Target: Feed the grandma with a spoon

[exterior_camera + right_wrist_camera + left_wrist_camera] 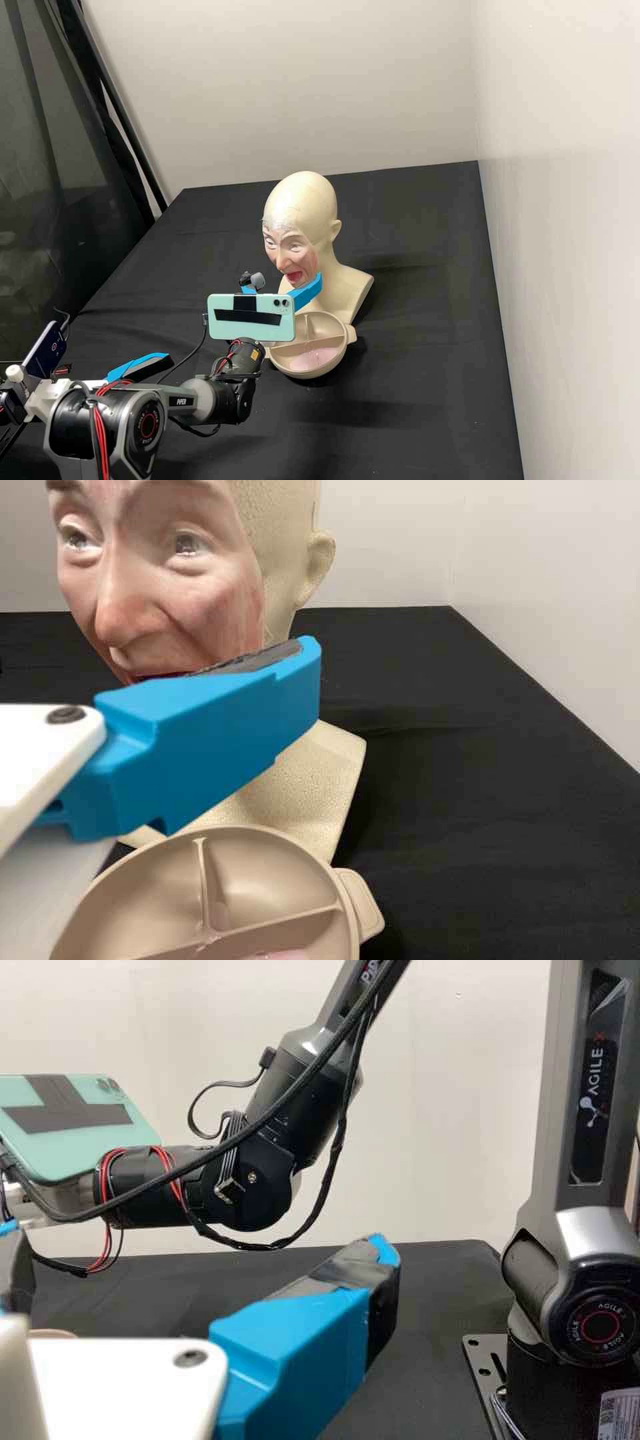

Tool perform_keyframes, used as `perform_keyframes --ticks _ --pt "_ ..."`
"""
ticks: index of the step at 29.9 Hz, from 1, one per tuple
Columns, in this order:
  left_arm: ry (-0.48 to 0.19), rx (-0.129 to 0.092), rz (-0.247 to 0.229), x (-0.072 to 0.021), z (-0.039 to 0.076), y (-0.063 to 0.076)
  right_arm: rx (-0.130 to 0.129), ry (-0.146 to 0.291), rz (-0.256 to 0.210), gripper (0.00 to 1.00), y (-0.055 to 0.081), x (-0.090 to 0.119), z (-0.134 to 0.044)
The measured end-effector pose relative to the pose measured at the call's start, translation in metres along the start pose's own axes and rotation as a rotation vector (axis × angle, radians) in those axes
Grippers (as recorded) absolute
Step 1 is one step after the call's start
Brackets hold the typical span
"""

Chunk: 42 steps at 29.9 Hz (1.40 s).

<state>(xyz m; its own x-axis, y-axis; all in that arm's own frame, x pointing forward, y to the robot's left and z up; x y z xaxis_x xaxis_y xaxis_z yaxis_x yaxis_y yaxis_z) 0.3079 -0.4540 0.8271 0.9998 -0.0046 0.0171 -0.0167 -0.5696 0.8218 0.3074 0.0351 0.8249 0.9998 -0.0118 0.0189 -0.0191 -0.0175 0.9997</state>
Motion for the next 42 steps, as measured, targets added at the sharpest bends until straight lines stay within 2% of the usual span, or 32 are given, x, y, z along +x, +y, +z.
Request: perform_keyframes --ticks 15,17,19,24,27,28,31,34,42 --pt "0.002 0.0 0.0 0.0 -0.001 0.0 0.0 0.0 0.0 1.0 0.0 0.0 0.0" --pt "0.0 0.007 -0.004 -0.0008 -0.003 -0.001 0.0 0.0 0.0 1.0 0.0 0.0 0.0" --pt "0.01 -0.002 -0.013 -0.0028 -0.007 -0.002 0.0 0.0 0.0 1.0 0.0 0.0 0.0" --pt "0.059 -0.03 -0.045 -0.0099 -0.024 -0.01 0.0 0.0 0.0 1.0 0.0 0.0 0.0" --pt "0.115 -0.05 -0.065 -0.0136 -0.041 -0.015 0.0 0.0 0.0 1.0 0.0 0.0 0.0" --pt "0.134 -0.064 -0.067 -0.0146 -0.046 -0.016 0.0 0.0 0.0 1.0 0.0 0.0 0.0" --pt "0.181 -0.071 -0.069 -0.0162 -0.06 -0.018 0.0 0.0 0.0 1.0 0.0 0.0 0.0" --pt "0.223 -0.092 -0.069 -0.0201 -0.071 -0.018 0.0 0.0 0.0 1.0 0.0 0.0 0.0" --pt "0.299 -0.095 -0.056 -0.0261 -0.094 -0.016 0.0 0.0 0.0 1.0 0.0 0.0 0.0"
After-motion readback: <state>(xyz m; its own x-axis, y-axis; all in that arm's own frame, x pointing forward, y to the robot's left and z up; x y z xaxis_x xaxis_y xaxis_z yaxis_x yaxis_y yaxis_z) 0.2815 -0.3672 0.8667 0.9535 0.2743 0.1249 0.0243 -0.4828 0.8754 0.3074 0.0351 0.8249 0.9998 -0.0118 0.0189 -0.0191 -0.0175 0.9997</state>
